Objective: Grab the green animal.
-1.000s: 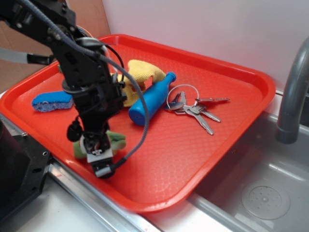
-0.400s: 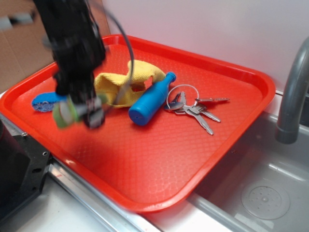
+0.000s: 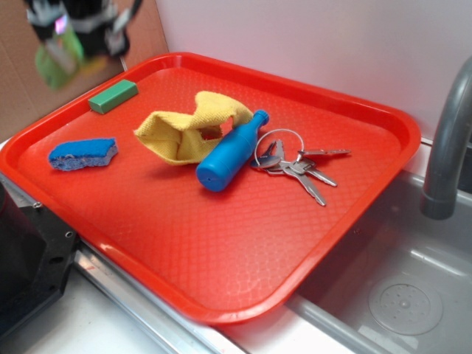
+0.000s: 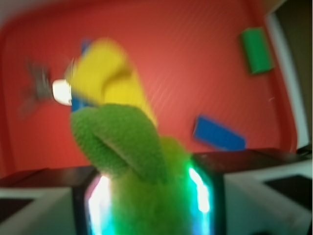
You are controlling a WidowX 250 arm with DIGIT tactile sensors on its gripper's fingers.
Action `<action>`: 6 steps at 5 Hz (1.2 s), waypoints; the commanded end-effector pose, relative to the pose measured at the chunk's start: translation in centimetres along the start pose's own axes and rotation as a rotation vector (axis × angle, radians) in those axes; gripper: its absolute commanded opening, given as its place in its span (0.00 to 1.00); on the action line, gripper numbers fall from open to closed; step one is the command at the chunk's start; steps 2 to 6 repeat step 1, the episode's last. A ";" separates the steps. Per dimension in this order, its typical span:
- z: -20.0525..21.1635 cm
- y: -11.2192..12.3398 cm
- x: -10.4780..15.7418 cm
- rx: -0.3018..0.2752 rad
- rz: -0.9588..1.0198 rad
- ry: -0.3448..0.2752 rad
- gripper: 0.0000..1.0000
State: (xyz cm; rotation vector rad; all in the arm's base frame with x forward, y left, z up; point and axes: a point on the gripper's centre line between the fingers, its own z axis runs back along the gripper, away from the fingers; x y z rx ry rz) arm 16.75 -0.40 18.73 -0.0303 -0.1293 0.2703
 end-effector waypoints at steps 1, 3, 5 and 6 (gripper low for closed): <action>5.2 0.4 1.5 -0.033 0.046 -0.053 0.00; 5.2 0.4 1.5 -0.033 0.046 -0.053 0.00; 5.2 0.4 1.5 -0.033 0.046 -0.053 0.00; 5.2 0.4 1.5 -0.033 0.046 -0.053 0.00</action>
